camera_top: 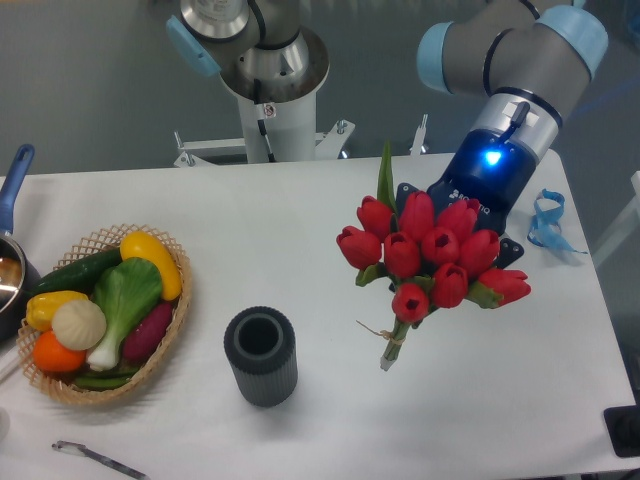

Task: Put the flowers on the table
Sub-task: 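Lift the red tulip bouquet with the gripper and swing it sideways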

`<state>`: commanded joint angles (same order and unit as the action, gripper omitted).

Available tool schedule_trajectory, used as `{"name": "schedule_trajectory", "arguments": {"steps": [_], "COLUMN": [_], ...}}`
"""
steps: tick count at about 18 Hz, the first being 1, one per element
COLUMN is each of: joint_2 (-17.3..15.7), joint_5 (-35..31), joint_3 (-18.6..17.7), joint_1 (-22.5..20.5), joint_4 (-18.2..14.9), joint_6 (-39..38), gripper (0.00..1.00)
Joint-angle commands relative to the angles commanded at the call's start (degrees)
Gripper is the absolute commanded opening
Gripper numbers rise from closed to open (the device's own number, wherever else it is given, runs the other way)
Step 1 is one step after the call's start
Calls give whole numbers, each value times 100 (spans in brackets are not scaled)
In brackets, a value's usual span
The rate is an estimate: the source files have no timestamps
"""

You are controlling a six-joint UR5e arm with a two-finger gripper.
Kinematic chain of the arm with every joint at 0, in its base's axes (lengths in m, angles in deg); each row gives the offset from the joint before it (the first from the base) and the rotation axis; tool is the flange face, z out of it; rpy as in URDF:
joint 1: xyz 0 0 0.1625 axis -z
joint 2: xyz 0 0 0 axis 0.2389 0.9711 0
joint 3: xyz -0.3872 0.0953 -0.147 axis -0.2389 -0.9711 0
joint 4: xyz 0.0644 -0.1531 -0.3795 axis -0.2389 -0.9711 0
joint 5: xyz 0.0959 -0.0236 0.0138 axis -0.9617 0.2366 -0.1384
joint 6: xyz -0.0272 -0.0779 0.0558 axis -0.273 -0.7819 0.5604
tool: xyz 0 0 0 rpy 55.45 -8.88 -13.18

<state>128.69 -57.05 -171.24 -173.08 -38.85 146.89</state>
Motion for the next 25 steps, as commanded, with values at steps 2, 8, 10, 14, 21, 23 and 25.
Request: {"name": "schedule_trajectory", "arguments": {"steps": [2,8,10,14,21,23,25], "joint_2": [-9,-17,-26,-35,-132,-132,-106], "joint_5": [-78,-430,-885,-1730,-3259,-3741,-4496], "joint_3": [0,-26,-26,35,-17,-79,-114], "joint_1": [0,-210,-229,-211,-132,34,262], "joint_4": [26,44,53,53,0,-9,-105], "joint_6": [9,35,35,44,473,615,711], "gripper": [44,44,44,44,43,40,39]}}
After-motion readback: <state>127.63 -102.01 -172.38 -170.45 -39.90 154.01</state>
